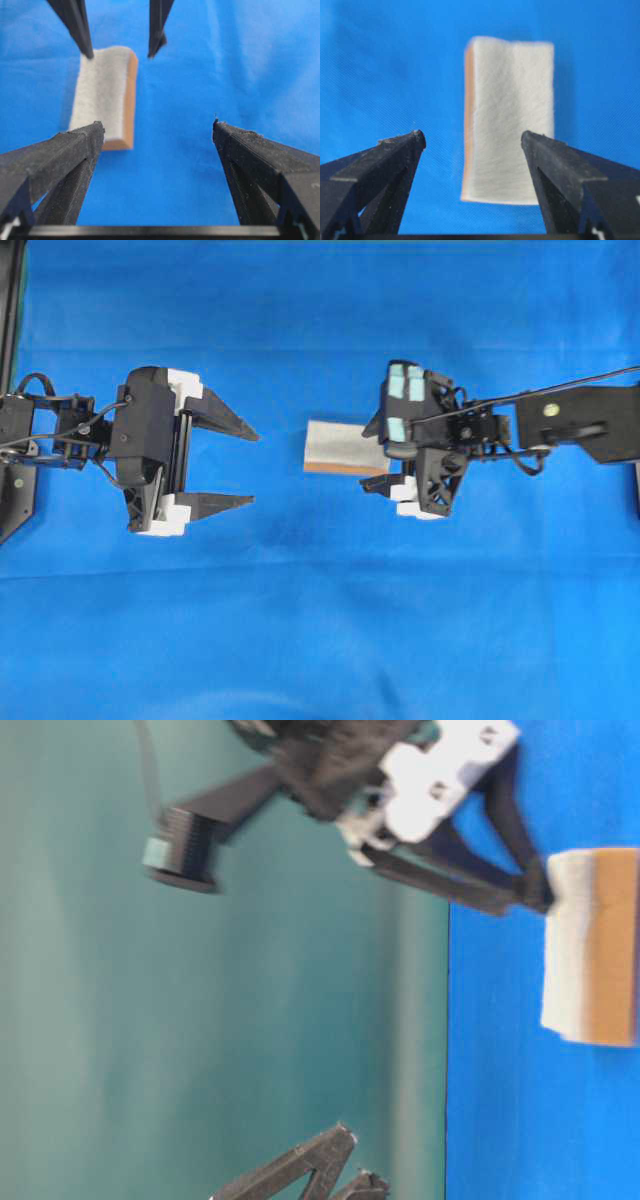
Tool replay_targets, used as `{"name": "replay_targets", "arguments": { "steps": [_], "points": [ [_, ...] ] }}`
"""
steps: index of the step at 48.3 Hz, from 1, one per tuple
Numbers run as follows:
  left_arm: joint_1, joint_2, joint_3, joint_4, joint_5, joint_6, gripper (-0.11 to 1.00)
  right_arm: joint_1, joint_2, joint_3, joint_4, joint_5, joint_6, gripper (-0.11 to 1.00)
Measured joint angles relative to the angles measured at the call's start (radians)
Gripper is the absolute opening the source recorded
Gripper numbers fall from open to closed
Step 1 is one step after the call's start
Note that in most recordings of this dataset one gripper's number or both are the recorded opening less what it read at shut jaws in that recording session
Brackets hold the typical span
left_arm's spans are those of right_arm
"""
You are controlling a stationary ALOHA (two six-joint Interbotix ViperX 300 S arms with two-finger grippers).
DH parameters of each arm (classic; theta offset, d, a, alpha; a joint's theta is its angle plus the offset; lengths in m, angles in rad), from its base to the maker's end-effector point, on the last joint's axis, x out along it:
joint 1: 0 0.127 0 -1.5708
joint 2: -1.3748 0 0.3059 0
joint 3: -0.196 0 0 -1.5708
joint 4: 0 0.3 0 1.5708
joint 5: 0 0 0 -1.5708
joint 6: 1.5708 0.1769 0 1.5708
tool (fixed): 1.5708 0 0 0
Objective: Hand over the sponge with the left arm and wipe it with the right arm.
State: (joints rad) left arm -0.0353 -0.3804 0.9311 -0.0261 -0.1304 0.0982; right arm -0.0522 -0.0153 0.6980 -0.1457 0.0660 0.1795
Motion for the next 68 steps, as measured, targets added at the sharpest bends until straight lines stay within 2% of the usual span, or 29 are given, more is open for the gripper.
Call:
{"name": "replay_targets", "arguments": {
  "steps": [7,20,32,47,55,68],
  "points": [
    [0.000,0.000,0.000,0.000,0.000,0.009,0.87,0.005,-0.110,0.000,0.000,0.040,0.000,0.74],
    [-0.002,0.000,0.000,0.000,-0.006,-0.005,0.87,0.023,-0.221,0.034,0.002,0.038,0.000,0.74],
    [-0.002,0.000,0.000,0.000,-0.008,-0.005,0.87,0.034,-0.265,0.072,0.002,-0.064,-0.002,0.74],
    [0.000,-0.003,0.000,0.000,-0.008,-0.003,0.86,0.035,-0.267,0.072,0.000,-0.077,0.000,0.74],
    [-0.002,-0.075,0.008,0.000,-0.003,-0.003,0.86,0.035,-0.321,0.087,0.000,-0.063,-0.002,0.74],
    [0.000,-0.284,0.066,0.000,0.051,-0.005,0.87,0.035,-0.506,0.172,0.000,-0.018,-0.002,0.74]
  ]
}}
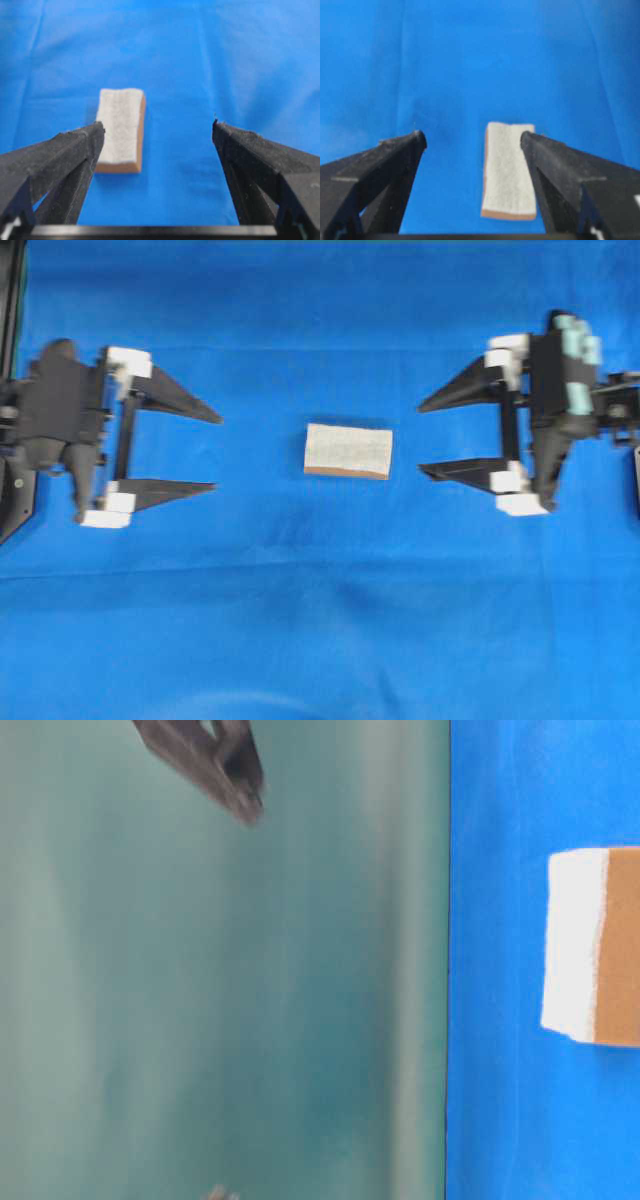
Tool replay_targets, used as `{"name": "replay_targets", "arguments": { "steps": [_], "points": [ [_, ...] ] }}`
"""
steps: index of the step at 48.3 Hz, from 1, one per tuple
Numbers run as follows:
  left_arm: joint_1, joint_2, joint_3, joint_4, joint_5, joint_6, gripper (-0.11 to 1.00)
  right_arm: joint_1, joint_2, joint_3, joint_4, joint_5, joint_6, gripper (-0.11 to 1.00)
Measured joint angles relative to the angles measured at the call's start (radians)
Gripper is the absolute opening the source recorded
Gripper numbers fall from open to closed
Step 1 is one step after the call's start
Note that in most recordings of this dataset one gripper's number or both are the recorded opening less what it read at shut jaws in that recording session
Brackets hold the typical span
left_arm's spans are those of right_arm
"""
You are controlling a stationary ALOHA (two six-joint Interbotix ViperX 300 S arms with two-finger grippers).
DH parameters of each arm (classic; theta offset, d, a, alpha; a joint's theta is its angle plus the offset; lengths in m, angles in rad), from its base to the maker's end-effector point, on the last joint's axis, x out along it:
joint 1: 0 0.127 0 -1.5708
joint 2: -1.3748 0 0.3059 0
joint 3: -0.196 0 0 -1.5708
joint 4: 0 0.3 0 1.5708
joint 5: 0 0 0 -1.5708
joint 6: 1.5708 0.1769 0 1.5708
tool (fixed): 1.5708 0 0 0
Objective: Hand over the sponge with the left arm and wipe it with the right arm.
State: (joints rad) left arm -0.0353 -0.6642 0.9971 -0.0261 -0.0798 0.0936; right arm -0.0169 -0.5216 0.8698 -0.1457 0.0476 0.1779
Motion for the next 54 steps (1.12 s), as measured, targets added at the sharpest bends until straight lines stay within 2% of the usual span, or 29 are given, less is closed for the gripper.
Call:
{"name": "replay_targets", "arguments": {
  "steps": [16,28,38,54],
  "points": [
    [0.000,-0.291,0.080,0.002,0.152,-0.002,0.87,0.000,-0.330,0.118,0.002,0.140,0.002,0.73],
    [-0.002,-0.486,0.173,0.000,0.196,0.011,0.86,0.000,-0.555,0.262,0.009,0.236,0.000,0.73],
    [-0.002,-0.644,0.264,0.000,0.235,-0.002,0.86,0.000,-0.680,0.365,0.025,0.225,0.002,0.73],
    [-0.002,-0.669,0.336,0.000,0.225,-0.002,0.86,0.000,-0.678,0.468,0.054,0.066,0.000,0.72]
  ]
}}
